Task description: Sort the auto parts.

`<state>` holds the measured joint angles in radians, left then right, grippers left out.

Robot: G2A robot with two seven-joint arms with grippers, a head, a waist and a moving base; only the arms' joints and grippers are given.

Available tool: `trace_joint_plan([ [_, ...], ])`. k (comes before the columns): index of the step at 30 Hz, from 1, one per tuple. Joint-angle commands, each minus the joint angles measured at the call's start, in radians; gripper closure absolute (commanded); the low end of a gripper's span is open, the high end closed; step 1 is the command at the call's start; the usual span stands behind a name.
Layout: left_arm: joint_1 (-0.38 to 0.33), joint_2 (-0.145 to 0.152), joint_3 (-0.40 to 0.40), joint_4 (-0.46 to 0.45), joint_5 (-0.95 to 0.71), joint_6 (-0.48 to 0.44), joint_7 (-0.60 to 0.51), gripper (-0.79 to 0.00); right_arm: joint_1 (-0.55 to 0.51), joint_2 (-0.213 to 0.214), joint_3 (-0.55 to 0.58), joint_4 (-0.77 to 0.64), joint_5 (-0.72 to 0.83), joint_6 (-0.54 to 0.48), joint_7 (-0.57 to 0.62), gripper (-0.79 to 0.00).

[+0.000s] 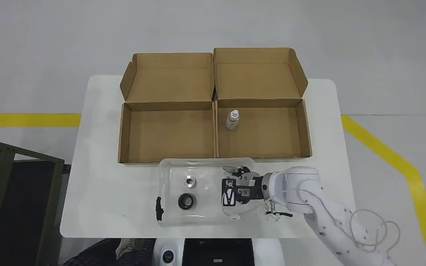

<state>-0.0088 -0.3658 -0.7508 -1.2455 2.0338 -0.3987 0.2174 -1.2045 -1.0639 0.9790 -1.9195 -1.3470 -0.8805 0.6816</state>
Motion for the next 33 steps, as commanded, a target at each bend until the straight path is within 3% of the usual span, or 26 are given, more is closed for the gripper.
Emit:
trace_joint_plan([
  [1,0.0,0.0,0.0,0.0,0.0,0.0,0.0,-0.785,0.011,-0.002,-0.01,0.004,-0.002,0.006,0.011,-0.594],
  [7,0.0,0.0,0.0,0.0,0.0,0.0,0.0,-0.785,0.042,-0.007,-0.042,0.019,-0.011,0.019,0.048,-0.459],
  [17,0.0,0.0,0.0,0.0,0.0,0.0,0.0,-0.785,0.079,-0.016,-0.091,0.051,-0.007,0.037,0.093,-0.36],
  [25,0.0,0.0,0.0,0.0,0.0,0.0,0.0,-0.785,0.095,-0.019,-0.106,0.06,0.003,0.037,0.104,0.0],
  [33,0.0,0.0,0.0,0.0,0.0,0.0,0.0,-0.785,0.088,-0.014,-0.089,0.011,0.043,0.031,0.051,0.0],
])
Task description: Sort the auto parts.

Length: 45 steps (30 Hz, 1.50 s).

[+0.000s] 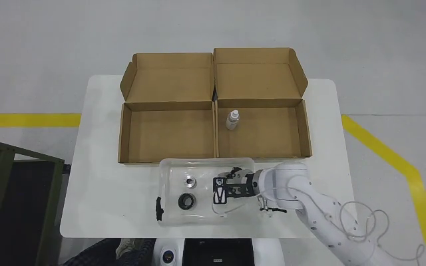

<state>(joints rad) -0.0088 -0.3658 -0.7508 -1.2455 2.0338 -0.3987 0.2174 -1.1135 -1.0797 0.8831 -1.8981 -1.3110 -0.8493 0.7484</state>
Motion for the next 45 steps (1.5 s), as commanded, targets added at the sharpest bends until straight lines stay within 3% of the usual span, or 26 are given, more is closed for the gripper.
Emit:
trace_joint_plan([
  [1,0.0,0.0,0.0,0.0,0.0,0.0,0.0,-0.785,-0.005,0.002,0.01,-0.016,0.01,-0.002,-0.025,0.0],
  [19,0.0,0.0,0.0,0.0,0.0,0.0,0.0,-0.785,-0.115,0.025,0.195,-0.052,0.075,0.034,-0.599,0.0],
  [26,0.0,0.0,0.0,0.0,0.0,0.0,0.0,-0.785,-0.15,0.03,0.26,-0.049,0.089,0.057,-0.75,0.0],
  [34,0.0,0.0,0.0,0.0,0.0,0.0,0.0,-0.785,-0.193,0.036,0.33,-0.072,0.093,0.081,-0.839,0.0],
  [45,0.0,0.0,0.0,0.0,0.0,0.0,0.0,-0.785,-0.217,0.042,0.383,-0.092,0.098,0.079,-0.861,0.0],
])
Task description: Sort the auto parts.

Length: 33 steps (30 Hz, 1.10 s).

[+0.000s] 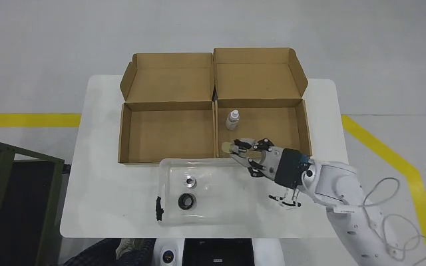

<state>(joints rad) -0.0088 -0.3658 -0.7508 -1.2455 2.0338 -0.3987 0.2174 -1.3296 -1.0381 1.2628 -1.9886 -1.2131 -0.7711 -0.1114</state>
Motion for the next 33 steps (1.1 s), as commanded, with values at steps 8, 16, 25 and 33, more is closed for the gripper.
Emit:
trace_joint_plan([
  [8,0.0,0.0,0.0,0.0,0.0,0.0,0.0,-0.785,0.005,0.004,0.026,-0.004,-0.033,0.01,0.051,0.0],
  [16,0.0,0.0,0.0,0.0,0.0,0.0,0.0,-0.785,0.056,0.005,0.021,0.044,-0.01,-0.023,0.153,0.0],
  [25,0.0,0.0,0.0,0.0,0.0,0.0,0.0,-0.785,0.14,0.007,0.011,0.128,0.007,-0.044,0.332,0.0],
  [33,0.0,0.0,0.0,0.0,0.0,0.0,0.0,-0.785,0.232,0.004,-0.045,0.195,0.045,-0.083,0.487,0.0],
])
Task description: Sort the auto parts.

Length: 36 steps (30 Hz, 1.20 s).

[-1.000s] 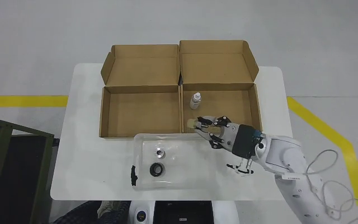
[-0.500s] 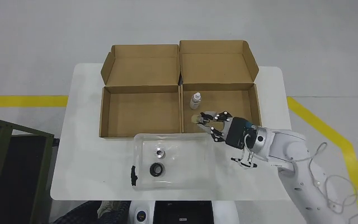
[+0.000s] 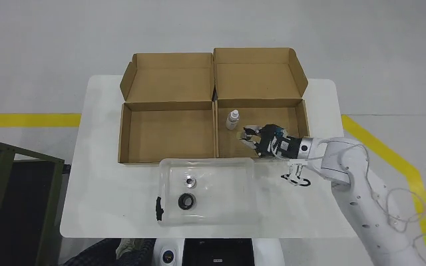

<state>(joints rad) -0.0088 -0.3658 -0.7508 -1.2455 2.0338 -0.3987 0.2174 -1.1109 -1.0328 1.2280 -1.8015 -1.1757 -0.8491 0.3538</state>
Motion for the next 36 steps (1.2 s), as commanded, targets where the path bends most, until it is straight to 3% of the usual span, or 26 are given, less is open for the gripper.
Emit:
trace_joint_plan([
  [1,0.0,0.0,0.0,0.0,0.0,0.0,0.0,-0.785,0.035,-0.002,-0.026,0.024,0.009,-0.011,0.057,0.0],
  [13,0.0,0.0,0.0,0.0,0.0,0.0,0.0,-0.785,0.213,-0.028,-0.163,0.217,0.036,0.013,0.222,0.0],
  [31,0.0,0.0,0.0,0.0,0.0,0.0,0.0,-0.785,0.308,-0.057,-0.265,0.388,-0.024,0.069,0.198,-0.003],
  [33,0.0,0.0,0.0,0.0,0.0,0.0,0.0,-0.785,0.316,-0.06,-0.273,0.402,-0.027,0.072,0.192,-0.034],
  [36,0.0,0.0,0.0,0.0,0.0,0.0,0.0,-0.785,0.324,-0.064,-0.283,0.417,-0.03,0.075,0.186,-0.185],
])
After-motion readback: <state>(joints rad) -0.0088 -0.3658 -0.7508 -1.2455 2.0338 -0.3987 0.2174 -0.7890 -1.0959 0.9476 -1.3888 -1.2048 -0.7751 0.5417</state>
